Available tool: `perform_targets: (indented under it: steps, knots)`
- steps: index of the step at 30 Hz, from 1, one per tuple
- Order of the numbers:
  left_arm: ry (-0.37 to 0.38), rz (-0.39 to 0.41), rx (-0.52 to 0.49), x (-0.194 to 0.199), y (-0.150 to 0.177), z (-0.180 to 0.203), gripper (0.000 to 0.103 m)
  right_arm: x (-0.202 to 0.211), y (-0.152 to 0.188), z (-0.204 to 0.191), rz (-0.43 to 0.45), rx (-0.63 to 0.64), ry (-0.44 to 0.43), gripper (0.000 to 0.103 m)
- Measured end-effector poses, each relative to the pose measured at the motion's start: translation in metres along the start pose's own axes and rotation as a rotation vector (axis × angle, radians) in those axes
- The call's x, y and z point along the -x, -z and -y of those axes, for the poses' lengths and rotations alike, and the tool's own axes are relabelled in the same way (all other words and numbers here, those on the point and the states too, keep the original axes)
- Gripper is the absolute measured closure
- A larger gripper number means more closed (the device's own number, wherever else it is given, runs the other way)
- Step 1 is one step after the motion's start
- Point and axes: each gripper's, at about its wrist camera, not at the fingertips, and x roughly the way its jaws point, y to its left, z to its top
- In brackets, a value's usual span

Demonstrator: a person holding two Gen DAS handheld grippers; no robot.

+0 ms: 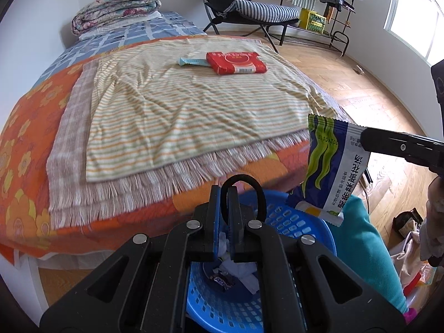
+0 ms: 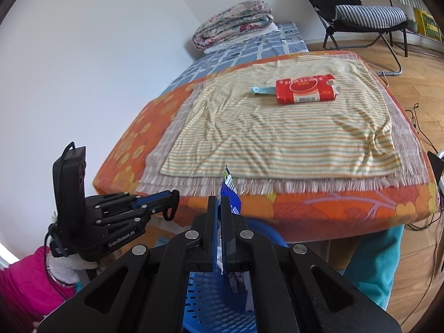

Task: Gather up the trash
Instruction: 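Carry hair tie and blue-green packet over the blue basket, then open both tools to drop hair tie and packet into the basket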

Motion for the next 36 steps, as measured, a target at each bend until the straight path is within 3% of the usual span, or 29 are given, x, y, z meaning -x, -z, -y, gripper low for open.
perform_targets:
  steps: [13, 31, 33, 36]
  knots:
    - [0.028, -0.061, 0.033, -0.005, 0.044, 0.007, 0.100, -0.008, 0.039, -0.004, -0.075, -0.036, -0.012, 0.102]
    - [0.044, -0.142, 0.013, -0.023, 0.070, 0.017, 0.100, -0.035, 0.073, 0.001, -0.184, -0.062, 0.007, 0.102]
    - [0.044, -0.157, 0.014, -0.026, 0.072, 0.017, 0.097, -0.038, 0.075, 0.001, -0.192, -0.056, 0.013, 0.102]
    - [0.037, -0.164, 0.014, -0.028, 0.074, 0.017, 0.067, -0.042, 0.079, 0.000, -0.213, -0.042, 0.018, 0.102]
